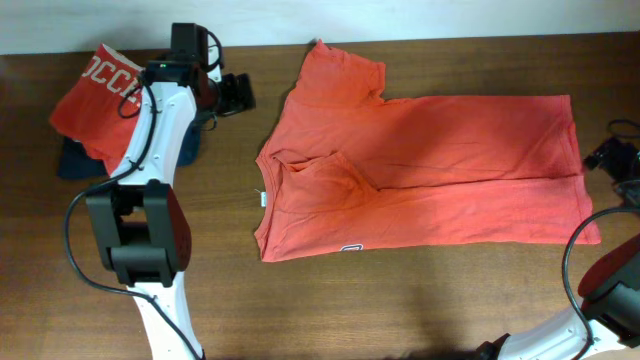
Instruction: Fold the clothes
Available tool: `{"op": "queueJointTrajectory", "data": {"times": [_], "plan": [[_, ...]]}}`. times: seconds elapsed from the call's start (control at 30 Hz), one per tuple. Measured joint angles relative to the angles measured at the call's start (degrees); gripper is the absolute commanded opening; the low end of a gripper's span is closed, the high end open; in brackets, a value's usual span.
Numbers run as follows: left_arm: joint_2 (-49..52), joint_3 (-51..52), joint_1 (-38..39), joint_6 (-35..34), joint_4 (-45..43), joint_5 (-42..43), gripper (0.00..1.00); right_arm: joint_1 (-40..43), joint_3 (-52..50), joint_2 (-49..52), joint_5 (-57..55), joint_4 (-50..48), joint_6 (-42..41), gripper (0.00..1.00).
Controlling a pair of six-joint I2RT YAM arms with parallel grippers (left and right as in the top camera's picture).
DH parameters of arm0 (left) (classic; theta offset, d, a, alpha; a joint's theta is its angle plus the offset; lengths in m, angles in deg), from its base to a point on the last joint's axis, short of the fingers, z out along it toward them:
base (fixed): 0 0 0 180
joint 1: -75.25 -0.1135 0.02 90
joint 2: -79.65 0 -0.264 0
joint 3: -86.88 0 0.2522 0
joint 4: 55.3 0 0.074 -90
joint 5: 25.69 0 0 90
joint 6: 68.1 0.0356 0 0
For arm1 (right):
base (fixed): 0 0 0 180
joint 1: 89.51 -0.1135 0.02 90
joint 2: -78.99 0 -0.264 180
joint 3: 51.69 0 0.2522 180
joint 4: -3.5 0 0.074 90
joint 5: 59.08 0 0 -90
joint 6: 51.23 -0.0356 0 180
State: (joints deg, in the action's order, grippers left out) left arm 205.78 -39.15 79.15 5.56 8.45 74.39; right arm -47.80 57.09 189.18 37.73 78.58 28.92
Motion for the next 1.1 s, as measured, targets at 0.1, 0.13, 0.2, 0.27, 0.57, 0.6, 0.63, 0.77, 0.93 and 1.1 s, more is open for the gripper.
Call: {"op": "queueJointTrajectory", "data": {"times": [0.1, 0.13, 0.2, 0.27, 0.57, 0.6, 0.63, 0.77, 0.93, 1.1], "plan": [[0.0, 0.0, 0.3, 0.0, 0.0, 0.3, 0.99, 0.0, 0.0, 0.0, 0.0, -6.3, 0.0, 0.99], [0.0, 0.0, 0.3, 0.0, 0.0, 0.3, 0.99, 0.0, 0.1, 0.0, 0.0, -6.7, 0.0, 0.99], [0.0, 0.0, 0.3, 0.0, 0.0, 0.3, 0.99, 0.0, 0.1, 0.0, 0.7, -5.3, 0.0, 0.98], [0.0, 0.0, 0.2, 0.0, 0.0, 0.3, 0.99, 0.0, 0.1, 0.0, 2.8, -2.3, 0.3, 0.99], [0.0, 0.0, 0.3, 0.0, 0.0, 0.5, 0.99, -13.0, 0.1, 0.0, 18.5, -3.2, 18.6, 0.99], [0.0, 0.0, 0.2, 0.0, 0.0, 0.5, 0.99, -16.4, 0.1, 0.0, 19.0, -3.2, 20.7, 0.99], [0.0, 0.0, 0.3, 0.0, 0.0, 0.5, 0.99, -19.8, 0.1, 0.0, 19.4, -3.3, 22.6, 0.99], [0.0, 0.0, 0.2, 0.0, 0.0, 0.5, 0.99, -34.5, 0.1, 0.0, 19.1, -5.7, 29.0, 0.98], [0.0, 0.0, 0.2, 0.0, 0.0, 0.5, 0.99, -50.0, 0.1, 0.0, 13.7, -11.3, 32.5, 0.99], [0.0, 0.0, 0.2, 0.0, 0.0, 0.5, 0.99, -58.6, 0.1, 1.7, 9.2, -14.9, 33.7, 0.92]]}}
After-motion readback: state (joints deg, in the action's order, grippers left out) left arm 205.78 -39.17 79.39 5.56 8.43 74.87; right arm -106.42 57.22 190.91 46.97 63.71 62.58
